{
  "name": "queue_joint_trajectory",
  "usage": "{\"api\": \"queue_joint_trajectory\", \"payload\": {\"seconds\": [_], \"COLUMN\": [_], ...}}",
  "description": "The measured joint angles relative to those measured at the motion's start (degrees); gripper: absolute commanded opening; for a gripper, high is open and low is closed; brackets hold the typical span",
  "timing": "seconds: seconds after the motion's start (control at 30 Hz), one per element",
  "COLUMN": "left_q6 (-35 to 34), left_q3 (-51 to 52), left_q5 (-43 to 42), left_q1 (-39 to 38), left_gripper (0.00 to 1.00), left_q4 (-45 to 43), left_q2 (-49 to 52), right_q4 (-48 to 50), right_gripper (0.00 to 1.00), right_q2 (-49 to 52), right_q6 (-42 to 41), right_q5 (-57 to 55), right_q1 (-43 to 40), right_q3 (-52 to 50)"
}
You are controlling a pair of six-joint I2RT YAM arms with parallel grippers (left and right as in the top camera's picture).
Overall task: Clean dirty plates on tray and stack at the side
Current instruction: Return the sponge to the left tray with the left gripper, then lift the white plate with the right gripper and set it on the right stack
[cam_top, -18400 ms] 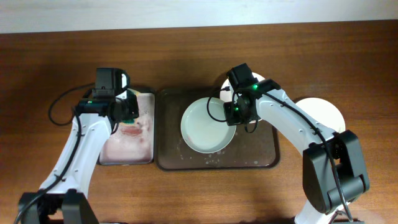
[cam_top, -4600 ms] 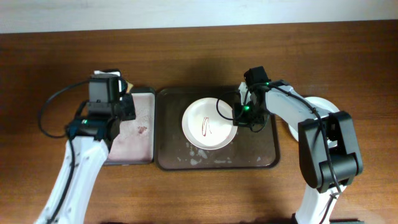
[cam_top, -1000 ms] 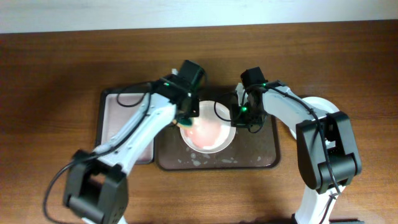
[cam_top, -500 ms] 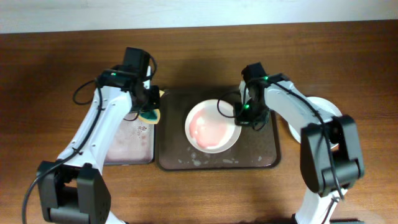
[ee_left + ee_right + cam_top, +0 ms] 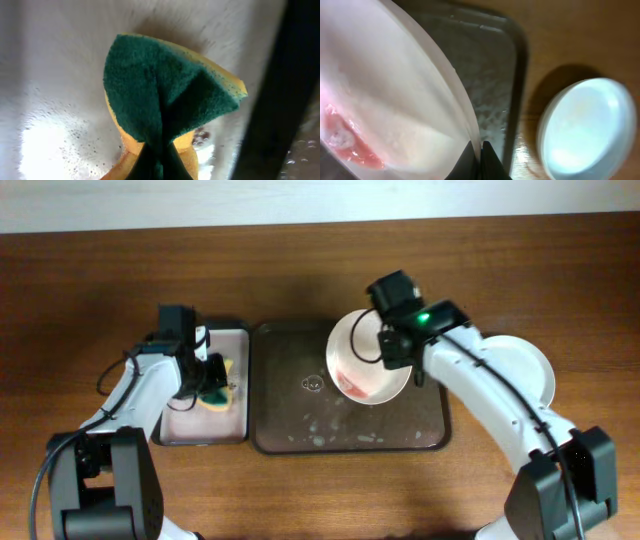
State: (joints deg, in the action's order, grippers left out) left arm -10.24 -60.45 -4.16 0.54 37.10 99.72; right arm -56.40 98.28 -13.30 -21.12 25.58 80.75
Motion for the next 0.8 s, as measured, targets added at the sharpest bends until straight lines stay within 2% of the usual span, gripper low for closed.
{"api": "queue_joint_trajectory", "payload": {"seconds": [0.1, 0.13, 0.17, 0.2, 0.27, 0.4, 0.47, 0.53, 0.6, 0.8], "left_q6": [0.0, 0.0, 0.0, 0.3, 0.3, 0.3, 0.4, 0.7, 0.7, 0.6], "left_q3": [3.1, 3.7, 4.1, 4.3, 4.5, 5.3, 5.3, 5.3, 5.3, 5.3], "left_q5": [-0.2, -0.2, -0.2, -0.2, -0.2, -0.4, -0.4, -0.4, -0.4, -0.4], "left_q1": [0.0, 0.0, 0.0, 0.0, 0.0, 0.0, 0.0, 0.0, 0.0, 0.0], "left_gripper": [0.00, 0.13, 0.36, 0.47, 0.49, 0.45, 0.33, 0.13, 0.01, 0.00], "left_q4": [-3.1, -3.8, -4.2, -4.3, -4.4, -4.2, -4.2, -4.2, -4.2, -4.2], "left_q2": [-0.2, -0.6, -0.9, -1.1, -1.1, -1.1, -1.1, -1.1, -1.1, -1.1], "right_q4": [0.0, 0.0, 0.0, 0.0, 0.0, 0.6, 0.9, 1.1, 1.1, 1.1], "right_gripper": [0.04, 0.04, 0.04, 0.04, 0.04, 0.04, 0.04, 0.04, 0.04, 0.04], "right_q2": [0.0, 0.0, 0.0, 0.0, 0.0, 0.0, 0.0, 0.0, 0.0, 0.0], "right_q6": [-0.1, -0.1, -0.2, -0.2, -0.2, -0.2, -0.2, -0.2, -0.4, -1.6], "right_q5": [-7.7, -10.7, -13.6, -15.7, -20.8, -30.4, -32.7, -35.0, -36.8, -39.7], "right_q1": [4.4, 5.9, 7.4, 8.5, 11.2, 16.6, 17.9, 18.9, 19.1, 19.1], "right_q3": [0.0, 0.0, 0.0, 0.0, 0.0, 0.0, 0.0, 0.0, 0.0, 0.0]}}
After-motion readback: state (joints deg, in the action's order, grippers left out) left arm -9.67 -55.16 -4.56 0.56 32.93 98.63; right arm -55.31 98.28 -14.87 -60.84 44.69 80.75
